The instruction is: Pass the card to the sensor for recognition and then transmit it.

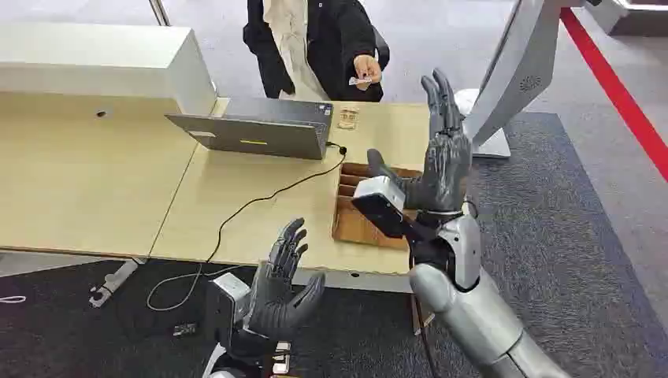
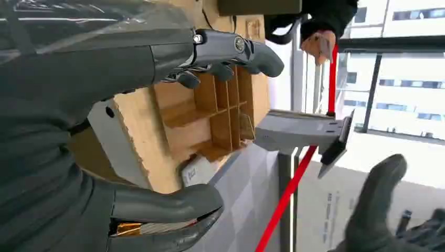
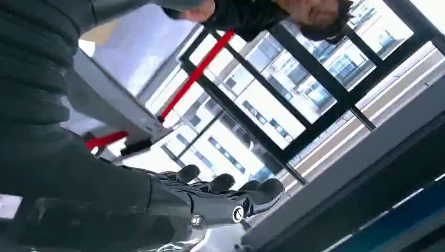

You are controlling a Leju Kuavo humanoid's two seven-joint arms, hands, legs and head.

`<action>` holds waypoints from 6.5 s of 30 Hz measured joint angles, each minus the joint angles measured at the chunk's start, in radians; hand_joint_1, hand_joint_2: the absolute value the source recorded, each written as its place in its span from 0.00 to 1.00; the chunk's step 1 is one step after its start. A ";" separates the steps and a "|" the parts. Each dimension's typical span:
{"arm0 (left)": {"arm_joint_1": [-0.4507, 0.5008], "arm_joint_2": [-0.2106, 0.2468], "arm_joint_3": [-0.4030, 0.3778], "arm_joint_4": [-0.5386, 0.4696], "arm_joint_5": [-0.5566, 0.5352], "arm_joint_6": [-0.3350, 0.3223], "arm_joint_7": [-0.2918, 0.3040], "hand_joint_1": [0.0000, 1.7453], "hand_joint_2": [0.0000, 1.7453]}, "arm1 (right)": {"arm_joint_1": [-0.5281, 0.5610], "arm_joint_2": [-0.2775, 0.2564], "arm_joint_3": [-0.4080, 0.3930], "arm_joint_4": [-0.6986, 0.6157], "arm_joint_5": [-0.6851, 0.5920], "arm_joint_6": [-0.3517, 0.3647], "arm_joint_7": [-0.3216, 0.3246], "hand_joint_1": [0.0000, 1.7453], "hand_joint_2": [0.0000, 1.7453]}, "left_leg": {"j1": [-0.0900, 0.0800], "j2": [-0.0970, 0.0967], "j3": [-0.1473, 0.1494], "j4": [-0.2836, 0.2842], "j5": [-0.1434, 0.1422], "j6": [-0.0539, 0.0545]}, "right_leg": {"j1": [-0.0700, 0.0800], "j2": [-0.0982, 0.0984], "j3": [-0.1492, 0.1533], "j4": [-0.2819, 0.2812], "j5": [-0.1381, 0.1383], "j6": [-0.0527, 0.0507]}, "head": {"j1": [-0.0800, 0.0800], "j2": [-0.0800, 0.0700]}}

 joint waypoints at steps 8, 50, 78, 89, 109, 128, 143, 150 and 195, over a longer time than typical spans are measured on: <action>-0.010 -0.007 -0.005 0.001 0.007 -0.017 0.008 0.00 1.00 | -0.266 -0.001 0.034 0.194 0.173 0.157 0.071 0.00 1.00 | 0.001 -0.001 0.000 0.000 0.000 0.000 | 0.001 0.000 0.001 0.000 0.000 0.000 | 0.000 0.000; 0.007 0.029 -0.026 -0.036 0.041 0.156 0.021 0.00 1.00 | -0.590 0.187 0.312 1.050 0.216 0.375 0.207 0.05 1.00 | 0.001 -0.002 -0.001 0.000 0.001 0.000 | 0.001 -0.001 -0.001 0.001 0.000 0.000 | 0.000 0.000; -0.022 0.055 -0.045 -0.036 0.016 0.100 0.060 0.00 1.00 | -0.583 0.151 0.311 1.058 0.145 0.333 0.188 1.00 1.00 | 0.001 -0.001 -0.001 0.000 0.001 0.000 | 0.001 -0.001 -0.001 0.001 0.000 0.000 | 0.000 0.000; -0.019 0.056 -0.045 -0.036 0.000 0.112 0.062 0.00 1.00 | -0.545 0.149 0.272 1.020 -0.025 0.098 0.057 1.00 1.00 | 0.001 -0.001 -0.001 0.000 0.001 0.000 | 0.001 -0.001 -0.001 0.001 0.000 0.000 | 0.000 0.000; 0.023 0.084 -0.044 -0.087 -0.033 0.199 0.093 0.00 1.00 | -0.257 -0.098 0.144 0.745 -0.154 0.036 0.208 1.00 1.00 | 0.001 -0.001 -0.001 0.001 0.000 0.000 | 0.001 -0.001 -0.001 0.000 0.000 0.000 | 0.000 0.000; 0.048 0.115 -0.043 -0.124 -0.030 0.267 0.109 0.00 1.00 | -0.119 -0.205 0.038 0.593 -0.173 0.018 0.212 1.00 1.00 | 0.001 -0.001 -0.001 0.000 0.000 0.000 | 0.001 -0.001 0.000 0.000 0.000 0.000 | 0.000 0.000; 0.054 0.116 -0.043 -0.136 -0.050 0.267 0.124 0.00 1.00 | -0.104 -0.144 0.038 0.686 -0.225 0.090 0.138 1.00 1.00 | 0.001 -0.001 -0.001 0.000 0.000 0.000 | 0.001 -0.001 0.000 0.000 0.000 0.000 | 0.000 0.000; 0.056 0.118 -0.043 -0.138 -0.054 0.267 0.133 0.00 1.00 | -0.088 -0.116 0.040 0.728 -0.230 0.093 0.134 1.00 1.00 | 0.001 -0.001 -0.001 0.000 0.000 0.000 | 0.001 -0.001 0.000 0.000 0.000 0.000 | 0.000 0.000; 0.083 0.146 -0.043 -0.220 -0.127 0.268 0.225 0.00 1.00 | 0.008 -0.111 0.007 0.763 -0.217 0.133 0.155 1.00 1.00 | 0.001 -0.001 -0.001 0.000 0.000 0.000 | 0.001 -0.001 0.000 0.000 0.000 0.000 | 0.000 0.000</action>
